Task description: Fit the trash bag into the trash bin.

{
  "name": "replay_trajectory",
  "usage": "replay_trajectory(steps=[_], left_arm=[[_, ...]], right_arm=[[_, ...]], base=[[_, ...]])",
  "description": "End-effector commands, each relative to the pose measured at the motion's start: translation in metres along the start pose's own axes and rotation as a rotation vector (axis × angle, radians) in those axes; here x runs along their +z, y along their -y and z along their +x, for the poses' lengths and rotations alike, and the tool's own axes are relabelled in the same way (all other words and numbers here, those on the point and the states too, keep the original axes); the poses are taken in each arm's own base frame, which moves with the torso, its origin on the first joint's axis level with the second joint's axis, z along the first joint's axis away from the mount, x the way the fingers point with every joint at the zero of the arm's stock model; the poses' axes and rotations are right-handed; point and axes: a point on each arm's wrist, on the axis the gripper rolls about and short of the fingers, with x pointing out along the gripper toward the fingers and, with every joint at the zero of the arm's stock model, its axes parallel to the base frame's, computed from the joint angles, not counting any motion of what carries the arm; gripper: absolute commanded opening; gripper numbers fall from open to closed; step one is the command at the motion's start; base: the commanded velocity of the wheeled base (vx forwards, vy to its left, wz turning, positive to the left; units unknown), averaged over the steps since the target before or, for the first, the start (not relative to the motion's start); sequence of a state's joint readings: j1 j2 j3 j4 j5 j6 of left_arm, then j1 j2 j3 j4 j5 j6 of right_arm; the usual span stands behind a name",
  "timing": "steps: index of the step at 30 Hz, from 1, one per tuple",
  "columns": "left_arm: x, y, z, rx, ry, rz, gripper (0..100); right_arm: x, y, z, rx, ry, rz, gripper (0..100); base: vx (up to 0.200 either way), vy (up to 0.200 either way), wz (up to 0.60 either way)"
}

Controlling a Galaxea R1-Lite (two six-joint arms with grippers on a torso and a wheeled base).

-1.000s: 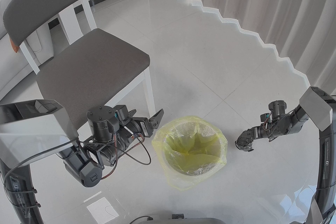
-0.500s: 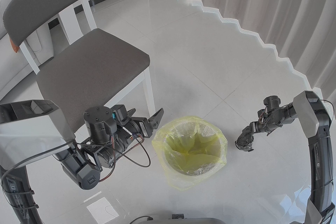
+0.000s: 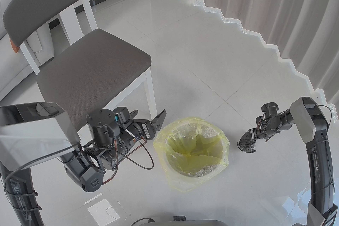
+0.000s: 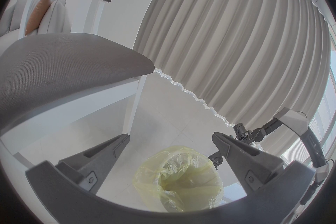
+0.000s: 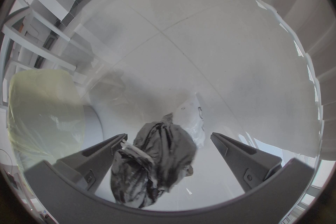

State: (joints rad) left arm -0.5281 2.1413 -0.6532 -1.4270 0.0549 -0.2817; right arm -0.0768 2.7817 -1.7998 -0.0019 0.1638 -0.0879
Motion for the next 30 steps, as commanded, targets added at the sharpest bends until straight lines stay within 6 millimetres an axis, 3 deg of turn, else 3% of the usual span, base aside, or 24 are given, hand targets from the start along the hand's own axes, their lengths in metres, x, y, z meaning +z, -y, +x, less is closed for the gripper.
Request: replay_trajectory(steps=[1,6,15,20,22,24,26,27,28,29,30], left_arm=[[-0.004,-0.002,0.000,0.006,-0.011,0.000,100],[-0.005,-0.002,-0.001,0.007,-0.017,0.000,100],[-0.009,-0.002,-0.007,0.000,-0.010,-0.001,100],[-0.013,-0.006,-0.011,0.009,-0.007,-0.003,100],[-0.015,-0.008,-0.011,0.019,-0.009,-0.003,100],[-0.016,-0.011,-0.011,0.032,0.004,-0.004,100],[-0.017,-0.011,-0.011,0.029,0.013,-0.008,100],[-0.017,-0.011,-0.011,0.029,0.013,-0.008,100],[-0.019,-0.011,-0.010,0.029,0.007,-0.009,100],[-0.019,-0.011,-0.010,0.029,0.007,-0.009,100],[-0.021,-0.012,-0.010,0.028,0.000,-0.010,100]], right_arm=[[0.000,-0.003,-0.001,0.004,-0.007,0.004,0],[0.004,-0.006,-0.011,0.002,0.005,0.001,0],[0.031,-0.037,-0.100,0.031,0.126,-0.051,0],[0.036,-0.077,-0.181,0.076,0.233,-0.118,0],[0.033,-0.090,-0.204,0.094,0.263,-0.143,0],[0.025,-0.116,-0.244,0.133,0.316,-0.191,0],[0.017,-0.131,-0.267,0.159,0.343,-0.223,0],[0.017,-0.131,-0.267,0.159,0.343,-0.223,0],[0.005,-0.150,-0.295,0.200,0.375,-0.264,0],[0.005,-0.150,-0.295,0.200,0.375,-0.264,0],[-0.005,-0.164,-0.308,0.233,0.385,-0.287,0]], base=[[0.000,0.000,0.00],[0.000,0.000,0.00],[0.000,0.000,0.00],[0.000,0.000,0.00],[0.000,0.000,0.00],[0.000,0.000,0.00],[0.000,0.000,0.00],[0.000,0.000,0.00],[0.000,0.000,0.00],[0.000,0.000,0.00],[0.000,0.000,0.00]])
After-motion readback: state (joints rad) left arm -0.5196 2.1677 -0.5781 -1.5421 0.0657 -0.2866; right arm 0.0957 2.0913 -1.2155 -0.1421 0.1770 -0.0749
